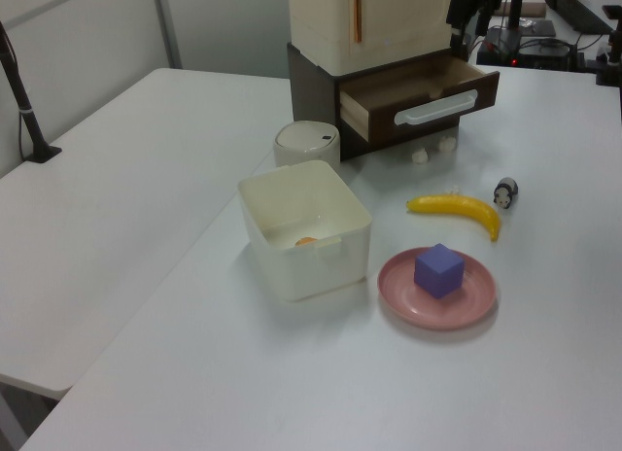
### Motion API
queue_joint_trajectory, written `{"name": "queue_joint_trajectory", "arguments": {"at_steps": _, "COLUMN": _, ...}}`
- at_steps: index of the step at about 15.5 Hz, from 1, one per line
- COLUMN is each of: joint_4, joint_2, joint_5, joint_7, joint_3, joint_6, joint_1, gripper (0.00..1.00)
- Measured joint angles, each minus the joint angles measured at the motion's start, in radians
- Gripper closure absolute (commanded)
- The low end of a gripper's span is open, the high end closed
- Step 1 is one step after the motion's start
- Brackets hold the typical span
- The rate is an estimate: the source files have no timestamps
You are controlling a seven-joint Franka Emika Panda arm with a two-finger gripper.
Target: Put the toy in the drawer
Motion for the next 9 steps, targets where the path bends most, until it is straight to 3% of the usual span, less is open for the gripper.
{"name": "queue_joint_trajectory", "arguments": {"at_steps": 9, "joint_4": -0.001, "joint_2": 0.000, "joint_5": 0.000, "joint_7": -0.003, "joint_3": 0.006, "joint_6": 0.000, "joint_1": 0.002, "gripper": 0.00}}
